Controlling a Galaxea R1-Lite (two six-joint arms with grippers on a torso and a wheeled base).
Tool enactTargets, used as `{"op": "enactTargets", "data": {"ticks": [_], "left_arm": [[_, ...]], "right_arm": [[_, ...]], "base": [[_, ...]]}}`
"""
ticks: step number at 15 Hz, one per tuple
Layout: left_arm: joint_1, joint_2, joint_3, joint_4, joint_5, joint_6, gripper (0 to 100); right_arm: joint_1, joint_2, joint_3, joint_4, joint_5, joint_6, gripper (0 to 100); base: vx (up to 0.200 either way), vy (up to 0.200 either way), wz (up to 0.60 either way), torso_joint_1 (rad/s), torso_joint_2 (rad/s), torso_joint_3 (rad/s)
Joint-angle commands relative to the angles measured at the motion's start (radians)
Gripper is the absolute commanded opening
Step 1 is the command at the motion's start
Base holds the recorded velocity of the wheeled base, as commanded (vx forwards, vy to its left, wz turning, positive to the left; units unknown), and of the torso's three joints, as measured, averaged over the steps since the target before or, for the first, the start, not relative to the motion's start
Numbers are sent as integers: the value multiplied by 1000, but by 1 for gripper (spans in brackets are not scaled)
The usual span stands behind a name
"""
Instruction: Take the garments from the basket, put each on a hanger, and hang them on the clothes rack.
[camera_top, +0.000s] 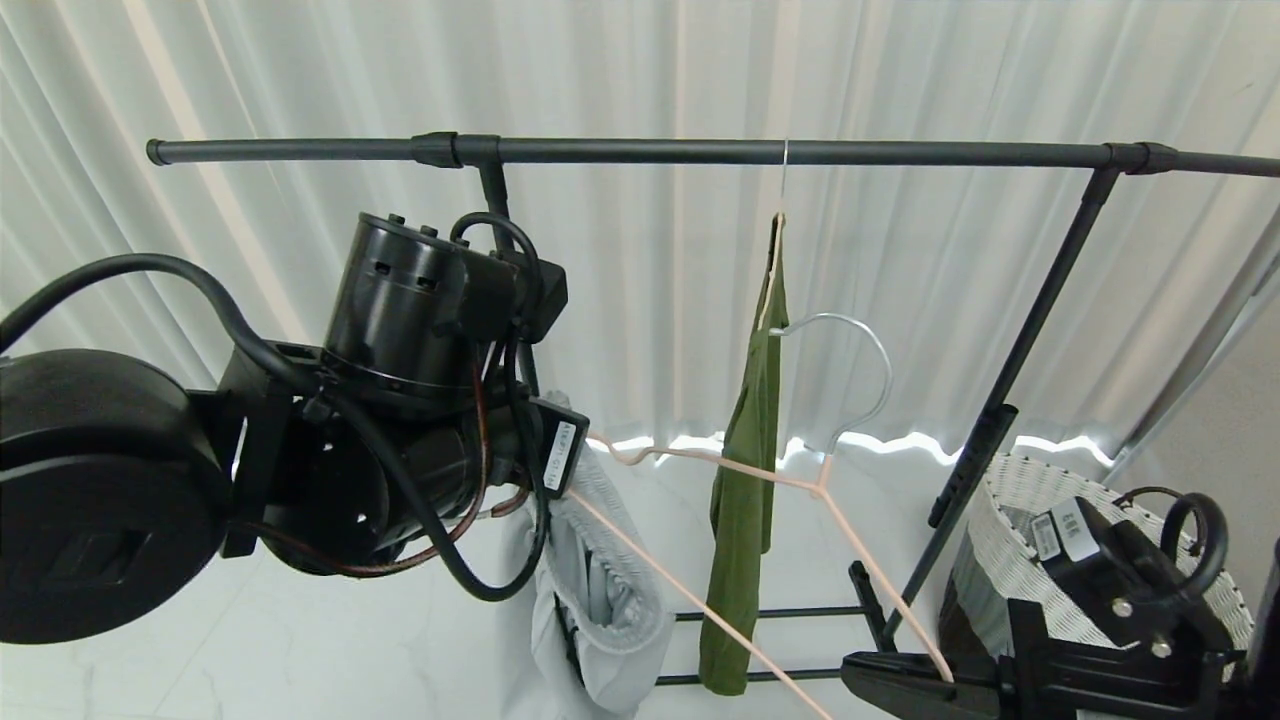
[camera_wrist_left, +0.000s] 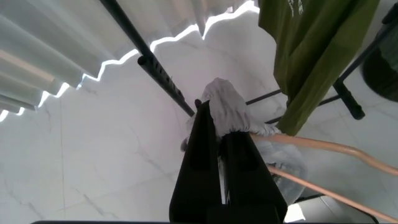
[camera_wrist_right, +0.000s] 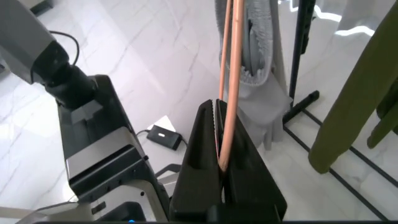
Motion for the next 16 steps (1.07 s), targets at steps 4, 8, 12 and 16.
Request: {"op": "enactTargets", "data": {"ticks": [4, 8, 12, 16], "left_arm": [[-26, -23, 2, 1, 3, -31, 0], [-32, -90, -6, 87, 9, -31, 0], [-75, -123, -4, 96, 7, -38, 0], [-144, -135, -10, 97, 9, -90, 0]], "right_arm": [[1, 88, -5, -52, -9, -21, 0], [6, 160, -38, -99, -46, -24, 0], [49, 243, -83, -148, -47, -37, 0], [64, 364, -95, -272, -67, -50, 0]], "base": [[0, 0, 0, 0, 0, 0], [0, 0, 0, 0, 0, 0], [0, 0, 0, 0, 0, 0], [0, 0, 0, 0, 0, 0]]}}
